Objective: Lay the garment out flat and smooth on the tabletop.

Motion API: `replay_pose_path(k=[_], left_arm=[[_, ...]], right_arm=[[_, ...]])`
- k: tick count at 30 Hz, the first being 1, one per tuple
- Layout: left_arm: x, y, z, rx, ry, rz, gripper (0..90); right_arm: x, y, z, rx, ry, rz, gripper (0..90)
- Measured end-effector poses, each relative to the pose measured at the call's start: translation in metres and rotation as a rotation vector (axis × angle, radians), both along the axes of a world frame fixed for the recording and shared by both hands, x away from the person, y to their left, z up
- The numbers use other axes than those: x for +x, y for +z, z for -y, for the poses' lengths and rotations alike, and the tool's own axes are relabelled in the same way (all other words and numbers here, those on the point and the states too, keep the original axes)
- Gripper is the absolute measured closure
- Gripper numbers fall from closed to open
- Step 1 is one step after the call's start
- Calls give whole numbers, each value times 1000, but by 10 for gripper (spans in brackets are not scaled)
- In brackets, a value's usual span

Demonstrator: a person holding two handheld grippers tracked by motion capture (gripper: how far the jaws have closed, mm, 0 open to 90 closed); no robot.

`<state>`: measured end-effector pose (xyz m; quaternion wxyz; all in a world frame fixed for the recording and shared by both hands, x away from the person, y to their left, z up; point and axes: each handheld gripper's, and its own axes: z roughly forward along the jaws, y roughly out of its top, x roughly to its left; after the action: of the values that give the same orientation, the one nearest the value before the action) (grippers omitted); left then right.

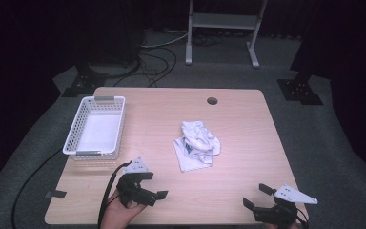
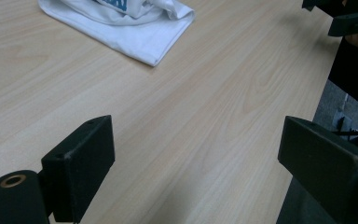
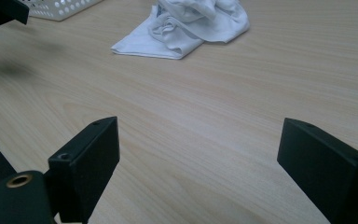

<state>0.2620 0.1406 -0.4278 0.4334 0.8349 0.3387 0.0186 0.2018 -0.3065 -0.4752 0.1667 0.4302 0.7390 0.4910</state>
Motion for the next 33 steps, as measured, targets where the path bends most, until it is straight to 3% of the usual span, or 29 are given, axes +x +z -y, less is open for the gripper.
replay_pose_path(k=[6, 18, 25, 27, 29, 33], left_arm=[[1, 8, -1, -10, -4, 24, 98], [4, 5, -11, -27, 10, 13, 98], [6, 2, -12, -28, 7, 5, 98], [7, -1, -14, -27, 8, -5, 98], [7, -2, -14, -28, 10, -8, 98], [6, 0, -16, -34, 10, -3, 98]], right_arm=[[6, 8, -11, -31, 44, 1, 120], [38, 18, -44, -98, 145, -13, 117], [77, 29, -71, -142, 196, -7, 117], [96, 31, -84, -163, 212, -14, 118], [102, 32, -89, -168, 219, -19, 118], [132, 31, -109, -209, 237, -44, 119]])
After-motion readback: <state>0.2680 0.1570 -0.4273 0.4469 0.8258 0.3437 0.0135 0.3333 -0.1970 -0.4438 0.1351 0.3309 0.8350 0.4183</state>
